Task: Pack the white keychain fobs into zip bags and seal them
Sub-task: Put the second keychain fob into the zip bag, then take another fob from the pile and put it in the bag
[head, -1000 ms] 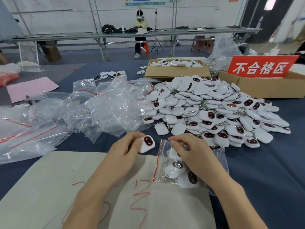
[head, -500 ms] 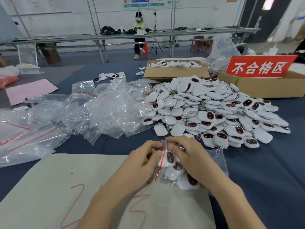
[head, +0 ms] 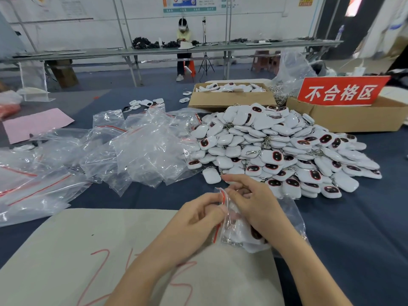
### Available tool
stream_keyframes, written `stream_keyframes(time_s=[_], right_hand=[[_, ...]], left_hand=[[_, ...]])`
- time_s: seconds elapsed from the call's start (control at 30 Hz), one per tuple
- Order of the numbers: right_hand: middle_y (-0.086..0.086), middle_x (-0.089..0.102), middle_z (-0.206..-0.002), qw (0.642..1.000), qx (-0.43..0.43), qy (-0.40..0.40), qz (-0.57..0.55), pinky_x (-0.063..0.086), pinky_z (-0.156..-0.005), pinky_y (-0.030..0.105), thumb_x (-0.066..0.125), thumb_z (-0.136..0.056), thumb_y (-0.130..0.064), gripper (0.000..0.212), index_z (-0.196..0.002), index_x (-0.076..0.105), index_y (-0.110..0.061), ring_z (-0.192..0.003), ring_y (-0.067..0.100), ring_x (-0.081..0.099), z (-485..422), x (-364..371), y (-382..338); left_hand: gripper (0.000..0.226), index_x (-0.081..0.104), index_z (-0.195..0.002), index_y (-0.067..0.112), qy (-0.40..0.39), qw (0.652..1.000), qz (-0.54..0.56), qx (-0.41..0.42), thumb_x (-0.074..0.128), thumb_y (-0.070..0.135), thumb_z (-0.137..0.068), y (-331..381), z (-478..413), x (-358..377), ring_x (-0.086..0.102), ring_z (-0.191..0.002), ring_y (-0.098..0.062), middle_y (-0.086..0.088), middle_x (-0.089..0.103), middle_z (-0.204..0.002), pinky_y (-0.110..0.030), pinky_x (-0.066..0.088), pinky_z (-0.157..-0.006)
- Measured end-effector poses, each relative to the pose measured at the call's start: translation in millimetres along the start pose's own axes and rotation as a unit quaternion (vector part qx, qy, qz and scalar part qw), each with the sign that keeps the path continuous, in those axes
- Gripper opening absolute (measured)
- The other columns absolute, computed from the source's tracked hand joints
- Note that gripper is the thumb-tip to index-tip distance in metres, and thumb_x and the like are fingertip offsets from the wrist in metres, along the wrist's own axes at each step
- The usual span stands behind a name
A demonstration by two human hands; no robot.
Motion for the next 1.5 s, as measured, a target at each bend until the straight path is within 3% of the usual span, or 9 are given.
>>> stream_keyframes(time_s=[0.13,0.2,0.37,0.63,0.9,1.17,1.3,1.4,1.5], right_hand=[[-0.018,0.070,-0.087,0.999,-0.002,0.046,-0.003,0.050,-0.071,0.012,0.062,-0.097,-0.017,0.024,-0.104,0.068,-0.039,-0.077,-0.005,0.064,1.3,-3.7,-1.0],[-0.019,0.068,-0.092,0.994,-0.013,0.105,0.029,0.048,-0.068,0.012,0.060,-0.098,-0.020,0.021,-0.106,0.069,-0.037,-0.076,-0.003,0.062,3.0,-10.3,0.0],[-0.004,0.056,-0.127,0.958,0.055,0.099,0.264,0.041,-0.100,0.033,0.065,-0.093,-0.040,0.038,-0.129,0.062,-0.029,-0.120,0.019,0.048,6.1,-17.4,8.2],[0.003,0.051,-0.137,0.941,0.089,0.079,0.316,0.039,-0.100,0.036,0.058,-0.097,-0.039,0.048,-0.143,0.049,-0.029,-0.124,0.022,0.045,4.1,-16.1,10.3],[-0.002,0.052,-0.109,0.948,0.120,0.022,0.293,0.038,-0.087,0.033,0.071,-0.082,-0.056,0.054,-0.126,0.059,-0.028,-0.103,0.017,0.046,0.3,-20.4,12.0],[-0.007,0.066,-0.098,0.989,0.122,0.075,0.038,0.047,-0.071,0.023,0.073,-0.088,-0.037,0.035,-0.109,0.047,-0.030,-0.089,0.009,0.065,-0.9,-25.7,11.0],[0.006,0.077,-0.098,0.970,0.066,0.053,-0.227,0.057,-0.072,0.022,0.071,-0.081,-0.032,0.039,-0.110,0.052,-0.014,-0.087,0.013,0.075,-0.1,-18.3,-14.5],[0.000,0.078,-0.096,0.969,0.042,-0.023,-0.244,0.053,-0.063,0.019,0.070,-0.078,-0.041,0.051,-0.113,0.052,-0.009,-0.092,0.014,0.075,8.1,1.3,-23.7],[0.007,0.077,-0.092,0.976,0.016,-0.036,-0.213,0.058,-0.074,0.025,0.072,-0.079,-0.035,0.045,-0.104,0.055,-0.001,-0.087,0.020,0.074,8.7,11.9,-22.7]], left_hand=[[0.020,0.071,-0.109,0.025,0.075,0.996,0.038,0.008,0.053,0.018,-0.103,-3.1,-3.4,-7.7,0.072,-0.086,-0.013,-0.006,0.078,-0.094,-0.018,0.054,-0.075],[0.024,0.069,-0.108,0.023,0.140,0.989,0.034,0.011,0.047,0.015,-0.106,-4.9,-6.3,-14.6,0.072,-0.086,-0.010,-0.002,0.079,-0.093,-0.015,0.052,-0.076],[0.022,0.068,-0.107,0.022,0.255,0.966,0.035,-0.018,0.046,0.020,-0.107,-17.3,-13.6,-25.7,0.067,-0.074,-0.010,0.000,0.077,-0.084,-0.021,0.050,-0.069],[0.026,0.070,-0.104,0.025,0.254,0.967,0.003,-0.016,0.046,0.015,-0.106,-21.4,-14.7,-27.1,0.064,-0.068,-0.007,0.002,0.074,-0.078,-0.014,0.049,-0.063],[0.024,0.068,-0.102,0.031,0.250,0.967,-0.046,0.004,0.046,0.020,-0.106,-23.2,-14.8,-20.6,0.059,-0.065,-0.003,0.008,0.071,-0.077,-0.014,0.048,-0.066],[0.022,0.068,-0.102,0.037,0.250,0.966,-0.038,0.049,0.051,0.025,-0.105,-17.9,-11.9,-17.8,0.059,-0.067,-0.004,0.009,0.070,-0.080,-0.016,0.049,-0.067],[0.013,0.071,-0.106,0.040,0.236,0.966,-0.015,0.106,0.060,0.035,-0.100,-7.8,-8.0,-12.4,0.061,-0.075,-0.007,0.008,0.070,-0.087,-0.019,0.053,-0.072],[0.011,0.072,-0.104,0.040,0.229,0.964,0.010,0.137,0.065,0.038,-0.096,0.7,-6.3,-8.7,0.062,-0.072,-0.001,0.007,0.072,-0.082,-0.013,0.050,-0.068],[0.013,0.074,-0.099,0.034,0.254,0.956,0.073,0.129,0.064,0.037,-0.090,3.1,-6.3,-14.0,0.064,-0.069,-0.002,0.009,0.074,-0.080,-0.015,0.051,-0.064]])
Point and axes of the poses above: each hand's wrist, its own z-axis away from the middle knuckle, its own x-axis out of the palm, y = z × x, the point moved 2 cm from there along -z, towards the middle knuckle
